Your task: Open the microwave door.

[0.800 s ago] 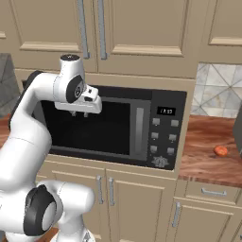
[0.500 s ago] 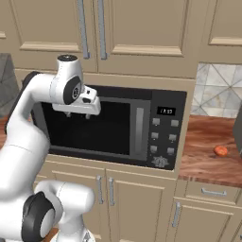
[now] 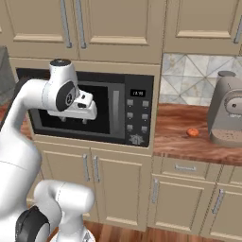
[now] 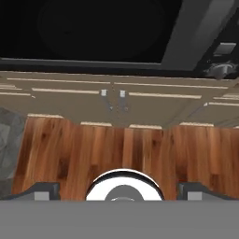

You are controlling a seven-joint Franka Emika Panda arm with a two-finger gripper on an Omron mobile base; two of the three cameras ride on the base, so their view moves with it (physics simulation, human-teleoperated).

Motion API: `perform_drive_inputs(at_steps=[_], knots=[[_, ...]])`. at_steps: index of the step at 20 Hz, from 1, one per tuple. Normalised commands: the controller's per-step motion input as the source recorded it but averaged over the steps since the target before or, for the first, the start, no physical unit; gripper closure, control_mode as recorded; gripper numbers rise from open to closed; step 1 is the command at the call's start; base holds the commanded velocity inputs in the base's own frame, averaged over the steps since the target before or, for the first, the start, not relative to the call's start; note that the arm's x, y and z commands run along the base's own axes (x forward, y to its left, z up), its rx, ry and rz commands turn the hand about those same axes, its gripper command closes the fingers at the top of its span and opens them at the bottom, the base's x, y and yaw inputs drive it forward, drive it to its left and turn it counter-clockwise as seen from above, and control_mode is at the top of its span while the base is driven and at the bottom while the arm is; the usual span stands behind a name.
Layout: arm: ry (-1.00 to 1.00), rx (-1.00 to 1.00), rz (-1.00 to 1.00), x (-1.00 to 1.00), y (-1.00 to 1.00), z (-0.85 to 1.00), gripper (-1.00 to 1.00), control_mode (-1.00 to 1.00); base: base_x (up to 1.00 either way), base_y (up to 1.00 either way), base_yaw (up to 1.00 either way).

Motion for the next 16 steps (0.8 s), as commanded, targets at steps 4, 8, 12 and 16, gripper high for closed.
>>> perform_drive_inputs(at_steps=[4,8,12,16], knots=[[0.0,0.0,0.0,0.0,0.0,0.0,-1.0,1.0,-0.26,-0.48,0.0],[0.0,0.0,0.0,0.0,0.0,0.0,-1.0,1.0,-0.67,-0.07,0.0],[-0.02,0.0,0.0,-0.09,0.0,0.0,-1.0,-1.0,-0.58,-0.06,0.0],[-0.14,0.0,0.0,-0.17,0.0,0.16,-1.0,-1.0,0.0,0.0,0.0]])
